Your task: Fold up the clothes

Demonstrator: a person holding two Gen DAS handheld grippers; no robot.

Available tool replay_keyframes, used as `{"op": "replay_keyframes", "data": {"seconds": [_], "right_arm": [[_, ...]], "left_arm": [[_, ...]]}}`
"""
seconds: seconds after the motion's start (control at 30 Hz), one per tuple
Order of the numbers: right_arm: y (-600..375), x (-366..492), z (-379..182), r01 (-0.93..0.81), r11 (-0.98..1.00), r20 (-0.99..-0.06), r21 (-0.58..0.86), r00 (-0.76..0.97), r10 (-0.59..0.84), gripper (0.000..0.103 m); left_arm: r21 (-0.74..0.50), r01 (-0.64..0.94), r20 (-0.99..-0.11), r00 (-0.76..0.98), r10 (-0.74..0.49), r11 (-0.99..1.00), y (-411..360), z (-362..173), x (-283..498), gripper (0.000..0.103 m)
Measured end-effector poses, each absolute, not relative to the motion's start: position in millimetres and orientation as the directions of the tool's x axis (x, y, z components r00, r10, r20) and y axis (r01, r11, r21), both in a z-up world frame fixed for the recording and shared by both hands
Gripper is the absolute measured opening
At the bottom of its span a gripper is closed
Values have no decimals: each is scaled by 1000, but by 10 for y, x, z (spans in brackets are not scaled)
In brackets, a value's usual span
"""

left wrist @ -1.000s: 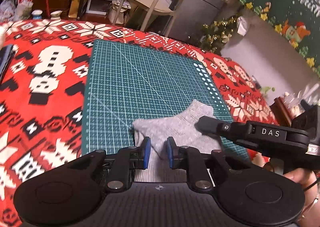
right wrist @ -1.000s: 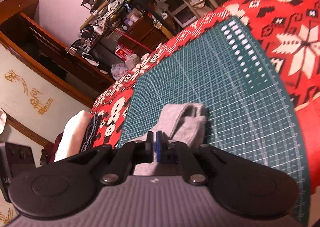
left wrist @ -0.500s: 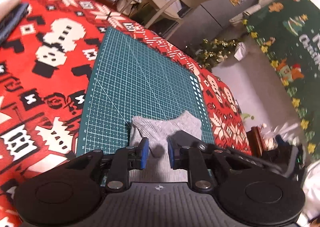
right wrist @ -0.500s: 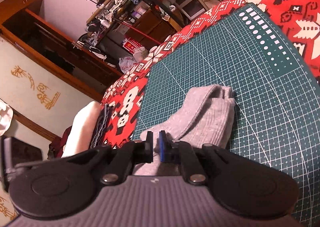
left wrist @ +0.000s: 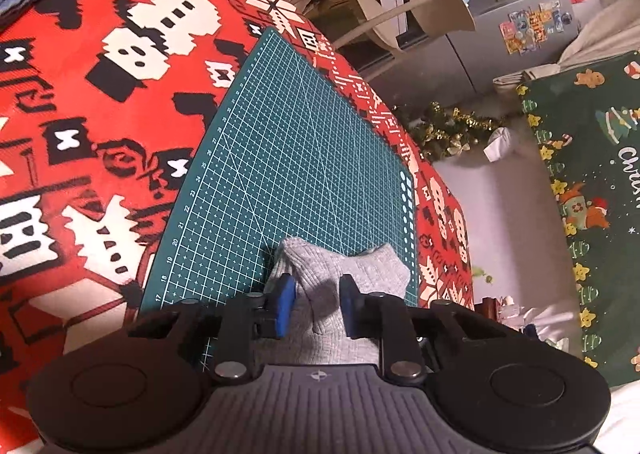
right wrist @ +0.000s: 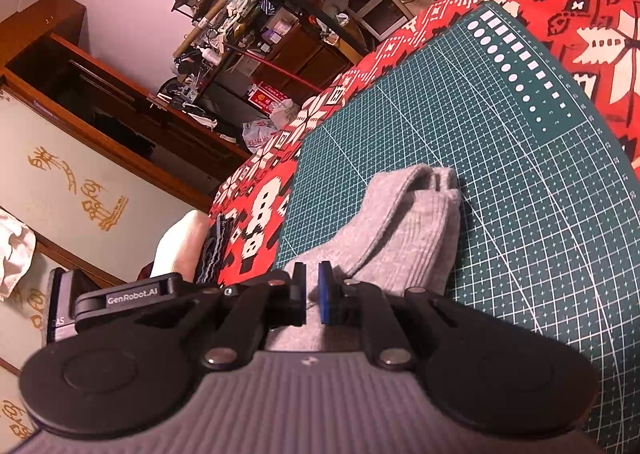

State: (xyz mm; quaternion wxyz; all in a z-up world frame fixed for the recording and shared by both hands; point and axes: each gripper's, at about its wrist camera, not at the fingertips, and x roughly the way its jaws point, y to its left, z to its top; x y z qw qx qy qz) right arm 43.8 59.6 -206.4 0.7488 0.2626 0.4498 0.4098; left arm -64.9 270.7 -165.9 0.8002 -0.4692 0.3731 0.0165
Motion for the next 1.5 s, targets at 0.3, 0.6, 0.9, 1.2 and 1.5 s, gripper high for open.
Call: {"op": "replay_keyframes", "data": {"seconds": [0.3,0.6,0.9,1.2,1.5], "right_arm": [[654,451,-2046,-397,539,-473,743,258,842,9],[665,443,-2023,-417,552,-487,721,261,833,8],[592,394,-1927,-440,553,-482,707,271,833,9],[506,416,-1915,-412,540,-469,734,268,842,11],[477,431,-1948,-398,533,-465,746,260,846,11]], "left_arm": [[-723,-321,-602,727,-330,611,2594,-1477,-638,12],[-625,-355,-658,718,-226,695,2552,-1369,-702,0],[-684,-351,-628,730,-271,640,2636,-1499,-782,6],[-785,-377,-581,725,-370,492,2715,-1651,-630,19],[-802,-401,-575,718,-391,442,2775,-1713,-706,37]]}}
